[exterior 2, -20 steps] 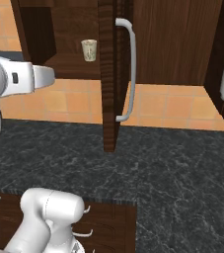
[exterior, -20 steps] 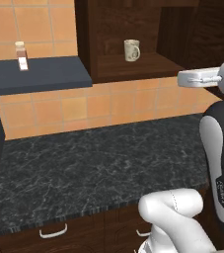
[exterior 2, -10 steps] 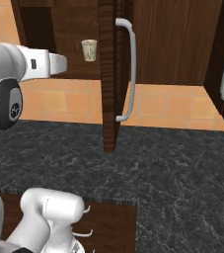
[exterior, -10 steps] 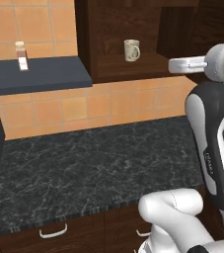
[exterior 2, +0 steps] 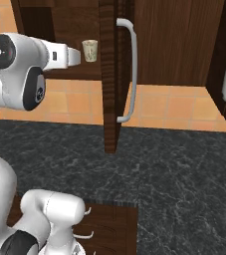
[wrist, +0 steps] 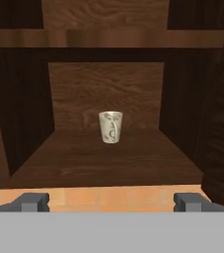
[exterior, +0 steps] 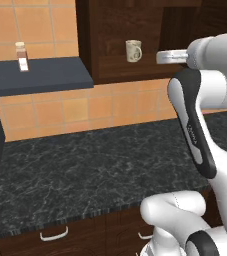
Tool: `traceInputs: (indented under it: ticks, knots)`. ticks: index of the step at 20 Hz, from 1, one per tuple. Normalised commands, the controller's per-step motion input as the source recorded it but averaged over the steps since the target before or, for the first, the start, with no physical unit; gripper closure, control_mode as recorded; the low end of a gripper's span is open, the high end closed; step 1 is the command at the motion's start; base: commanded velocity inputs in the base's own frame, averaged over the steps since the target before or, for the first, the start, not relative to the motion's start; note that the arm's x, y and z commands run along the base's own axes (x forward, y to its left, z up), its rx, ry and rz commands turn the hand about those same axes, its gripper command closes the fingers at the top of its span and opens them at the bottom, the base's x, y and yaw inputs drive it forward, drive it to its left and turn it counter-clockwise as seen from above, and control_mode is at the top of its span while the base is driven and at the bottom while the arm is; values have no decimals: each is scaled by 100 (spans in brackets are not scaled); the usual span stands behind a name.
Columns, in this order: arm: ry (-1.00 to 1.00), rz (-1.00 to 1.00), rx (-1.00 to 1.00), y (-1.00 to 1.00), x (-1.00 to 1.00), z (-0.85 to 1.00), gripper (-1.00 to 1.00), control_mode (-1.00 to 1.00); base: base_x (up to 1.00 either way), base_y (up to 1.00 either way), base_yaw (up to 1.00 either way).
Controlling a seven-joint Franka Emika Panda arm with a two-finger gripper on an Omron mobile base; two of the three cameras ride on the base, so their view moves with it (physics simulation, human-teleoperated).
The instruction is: Gather all objects into one cabinet and sort the glasses and bowls to opposite sides.
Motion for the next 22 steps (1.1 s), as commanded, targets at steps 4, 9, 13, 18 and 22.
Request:
traceInputs:
  ticks: [4, 9, 13, 18, 22]
  knots:
    - [5, 0, 2, 0, 77, -1, -100, -100, 0, 0, 0]
    - [3, 0, 0, 0, 66, -26, -100, -100, 0, 0, 0]
    - [-1, 0, 0, 0, 34, -44, -100, -100, 0, 0, 0]
    - [0, 0, 0, 0, 54, -6, -100, -100, 0, 0, 0]
    - [1, 0, 1, 0, 56, 0, -100, -100, 0, 0, 0]
